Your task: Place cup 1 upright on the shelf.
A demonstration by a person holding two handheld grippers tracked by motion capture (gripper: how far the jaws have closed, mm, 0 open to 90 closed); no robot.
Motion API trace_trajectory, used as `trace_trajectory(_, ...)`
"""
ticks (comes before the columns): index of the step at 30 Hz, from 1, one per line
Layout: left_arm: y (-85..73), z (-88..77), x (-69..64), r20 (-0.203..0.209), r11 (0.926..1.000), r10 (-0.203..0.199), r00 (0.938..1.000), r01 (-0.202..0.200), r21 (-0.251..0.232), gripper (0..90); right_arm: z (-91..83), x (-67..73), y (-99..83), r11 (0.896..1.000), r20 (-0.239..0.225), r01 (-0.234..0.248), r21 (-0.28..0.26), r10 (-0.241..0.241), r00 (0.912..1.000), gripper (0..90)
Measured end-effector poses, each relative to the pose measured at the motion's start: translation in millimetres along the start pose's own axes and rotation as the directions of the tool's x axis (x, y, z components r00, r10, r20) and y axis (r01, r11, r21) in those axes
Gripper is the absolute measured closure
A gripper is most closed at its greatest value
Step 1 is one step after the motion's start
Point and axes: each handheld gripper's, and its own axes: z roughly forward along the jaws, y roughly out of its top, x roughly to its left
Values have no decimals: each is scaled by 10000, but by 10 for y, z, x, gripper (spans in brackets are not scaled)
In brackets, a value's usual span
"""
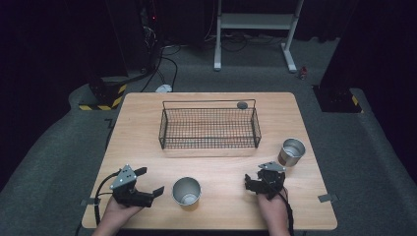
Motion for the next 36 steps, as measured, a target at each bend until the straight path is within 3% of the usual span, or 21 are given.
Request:
trace_trajectory(7, 60, -32, -38, 144, 9997, 71, 9999, -67, -246, 6, 0, 0, 0, 10000, 0, 1, 0, -1, 10000, 90)
trace_trajectory(10, 101, -38, -98, 399, 9992, 61, 9992, -45, -400, 6, 0, 0, 0, 10000, 0, 1, 1, -1, 10000, 90)
trace_trajectory(22, 205, -42, -251, 586, 9971, 273, 9979, -230, -724, 6, 0, 0, 0, 10000, 0, -1, 0, 1, 10000, 90)
trace_trajectory(36, 373, 109, -377, 967, 9969, 692, 9929, -652, -441, 5, 0, 0, 0, 10000, 2, 1, -1, -1, 10000, 90)
